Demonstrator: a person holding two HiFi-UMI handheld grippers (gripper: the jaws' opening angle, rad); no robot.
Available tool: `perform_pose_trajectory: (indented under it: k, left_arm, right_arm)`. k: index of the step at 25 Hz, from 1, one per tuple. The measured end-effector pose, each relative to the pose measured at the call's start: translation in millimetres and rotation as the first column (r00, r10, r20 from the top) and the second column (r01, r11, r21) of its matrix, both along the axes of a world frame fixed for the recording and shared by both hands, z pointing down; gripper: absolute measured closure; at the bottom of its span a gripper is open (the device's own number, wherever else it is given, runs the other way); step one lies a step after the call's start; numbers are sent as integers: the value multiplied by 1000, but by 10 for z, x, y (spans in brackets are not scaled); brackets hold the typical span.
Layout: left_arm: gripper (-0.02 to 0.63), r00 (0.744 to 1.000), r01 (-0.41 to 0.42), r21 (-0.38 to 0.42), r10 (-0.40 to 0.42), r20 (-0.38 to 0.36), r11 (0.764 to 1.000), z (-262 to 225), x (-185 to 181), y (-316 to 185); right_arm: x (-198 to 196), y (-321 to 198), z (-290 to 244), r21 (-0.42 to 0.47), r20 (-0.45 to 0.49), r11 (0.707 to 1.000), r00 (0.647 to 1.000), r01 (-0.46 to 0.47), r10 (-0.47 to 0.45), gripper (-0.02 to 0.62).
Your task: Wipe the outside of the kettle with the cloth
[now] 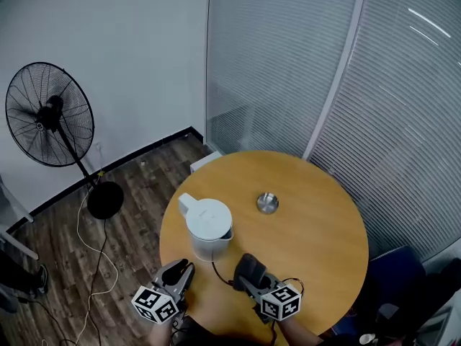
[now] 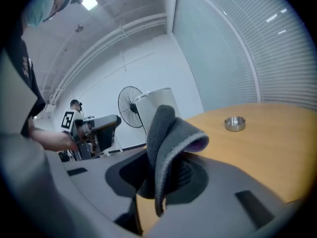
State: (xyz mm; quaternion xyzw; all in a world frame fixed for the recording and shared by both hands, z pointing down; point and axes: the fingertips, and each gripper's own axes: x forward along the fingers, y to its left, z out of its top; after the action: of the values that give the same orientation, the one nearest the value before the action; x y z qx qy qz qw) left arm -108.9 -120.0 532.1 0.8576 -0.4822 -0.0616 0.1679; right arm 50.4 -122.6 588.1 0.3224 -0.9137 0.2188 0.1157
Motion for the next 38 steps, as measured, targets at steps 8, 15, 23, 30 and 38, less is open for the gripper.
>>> perform_pose_trajectory:
  k: [8,15,23,30,38]
  left_arm:
    - [583,998,50,-23,-49,44,998,134,174,325]
    - [595,995,74,-51,-70,71,996,265,369,545]
    - [595,994,73,-54,-68,91,996,316,498,698]
    - [595,993,78,-60,-72,92,995,337,478,735]
    - [595,993,82,-63,-77,84,995,350,410,744]
  right_arm:
    - [105,337,-304,22,86,1000,996,0,-2,497]
    - [156,537,-363,51,54,999,998,15,-17,497]
    - [90,626,-358,45,53,999,998,28,-31,497]
    - [78,652,-345,41,59,999,998,27,-30,497]
    - [28,637,-336,43,54,999,998,28,-30,497]
